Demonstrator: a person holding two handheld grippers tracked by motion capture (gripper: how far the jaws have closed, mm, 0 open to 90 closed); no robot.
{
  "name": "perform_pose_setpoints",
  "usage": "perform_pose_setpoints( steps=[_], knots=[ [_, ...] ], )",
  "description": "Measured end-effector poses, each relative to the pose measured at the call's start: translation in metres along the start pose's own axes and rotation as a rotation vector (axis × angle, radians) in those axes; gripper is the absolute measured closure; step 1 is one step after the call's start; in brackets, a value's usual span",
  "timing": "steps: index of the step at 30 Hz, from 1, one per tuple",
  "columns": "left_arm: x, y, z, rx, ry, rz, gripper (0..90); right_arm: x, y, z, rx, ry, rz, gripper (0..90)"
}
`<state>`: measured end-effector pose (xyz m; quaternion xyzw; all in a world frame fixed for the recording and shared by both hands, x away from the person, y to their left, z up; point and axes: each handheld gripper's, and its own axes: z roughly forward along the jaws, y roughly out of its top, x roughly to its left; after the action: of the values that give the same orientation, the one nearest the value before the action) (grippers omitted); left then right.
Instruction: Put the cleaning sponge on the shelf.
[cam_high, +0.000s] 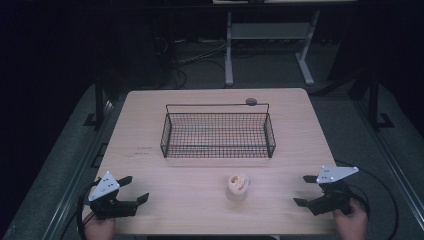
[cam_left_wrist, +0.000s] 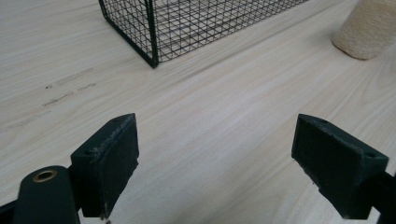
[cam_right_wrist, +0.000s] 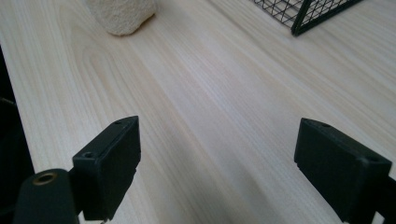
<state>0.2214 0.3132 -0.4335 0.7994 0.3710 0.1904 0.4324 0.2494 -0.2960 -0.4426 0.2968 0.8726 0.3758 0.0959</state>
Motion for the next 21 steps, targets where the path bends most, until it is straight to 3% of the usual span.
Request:
perform_pose_setpoints(
  steps=[4,9,18,21],
  knots=[
    [-0.001,0.000,-0.001,-0.012,-0.005,-0.001,13.7,0.000,0.001,0.000,-0.015,0.011,-0.003,14.4],
    [0.001,0.001,0.003,-0.006,-0.004,0.004,13.7,0.002,0.001,0.005,0.012,0.031,-0.007,14.4],
    [0.002,0.002,0.005,-0.016,-0.021,-0.002,13.7,0.015,0.019,0.011,0.057,0.037,-0.072,14.4],
    [0.000,0.002,0.004,-0.013,-0.013,0.019,13.7,0.017,0.025,0.012,0.069,0.040,-0.094,14.4]
  ],
)
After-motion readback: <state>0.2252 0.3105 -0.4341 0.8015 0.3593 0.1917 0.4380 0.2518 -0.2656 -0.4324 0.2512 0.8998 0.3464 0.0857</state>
